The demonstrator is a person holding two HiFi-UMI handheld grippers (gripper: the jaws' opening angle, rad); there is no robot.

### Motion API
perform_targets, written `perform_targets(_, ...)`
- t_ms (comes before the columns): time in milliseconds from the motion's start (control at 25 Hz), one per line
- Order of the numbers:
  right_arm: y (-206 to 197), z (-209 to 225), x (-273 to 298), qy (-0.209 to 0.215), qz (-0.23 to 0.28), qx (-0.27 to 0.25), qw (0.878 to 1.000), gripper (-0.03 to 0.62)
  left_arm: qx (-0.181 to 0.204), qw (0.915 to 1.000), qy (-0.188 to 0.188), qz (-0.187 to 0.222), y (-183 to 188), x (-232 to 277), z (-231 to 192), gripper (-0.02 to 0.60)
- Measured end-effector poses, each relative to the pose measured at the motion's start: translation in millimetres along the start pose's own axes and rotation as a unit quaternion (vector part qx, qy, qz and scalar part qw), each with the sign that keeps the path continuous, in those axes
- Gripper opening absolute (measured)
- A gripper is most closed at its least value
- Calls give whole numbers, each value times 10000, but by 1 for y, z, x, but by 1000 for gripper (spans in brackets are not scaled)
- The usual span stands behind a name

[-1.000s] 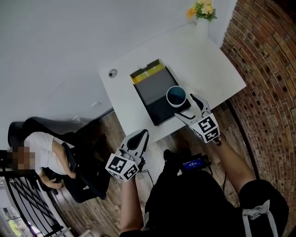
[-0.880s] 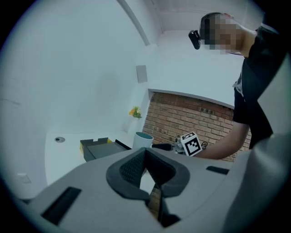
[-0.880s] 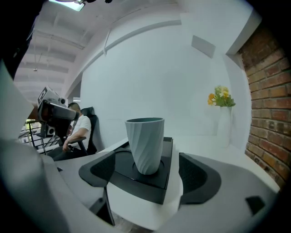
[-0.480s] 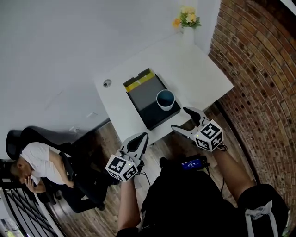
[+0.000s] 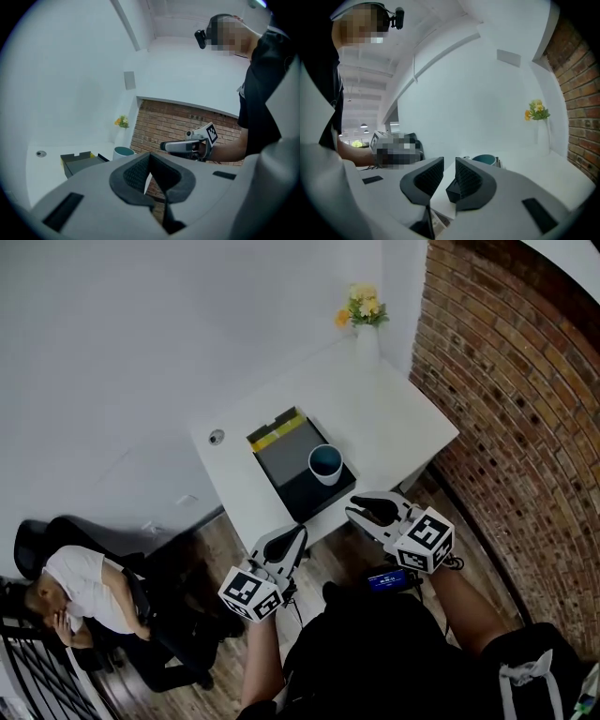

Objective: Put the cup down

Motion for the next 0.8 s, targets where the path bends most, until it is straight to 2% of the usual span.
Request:
perform_targets(160,4,-9,-1,130,88,148,9998,49,-10,9999,-38,137,2,-7,12,8)
perform_targets(360,6,-20,4,364,28,70,9993,18,-6,9996,-185,209,2,-12,21,8)
perform_targets(800,0,-18,9,314,-69,133,9994,12,-45,9993,-317,194,1,-5,25,8)
Point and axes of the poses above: the fingertips, and each gripper's own axes: x forward along the fingers, z to its right, y out of its top, the point moved 2 cm from there along -x, backward along the fingers, and after that the axes turned 8 degrees about -x, right-handed, at the moved point
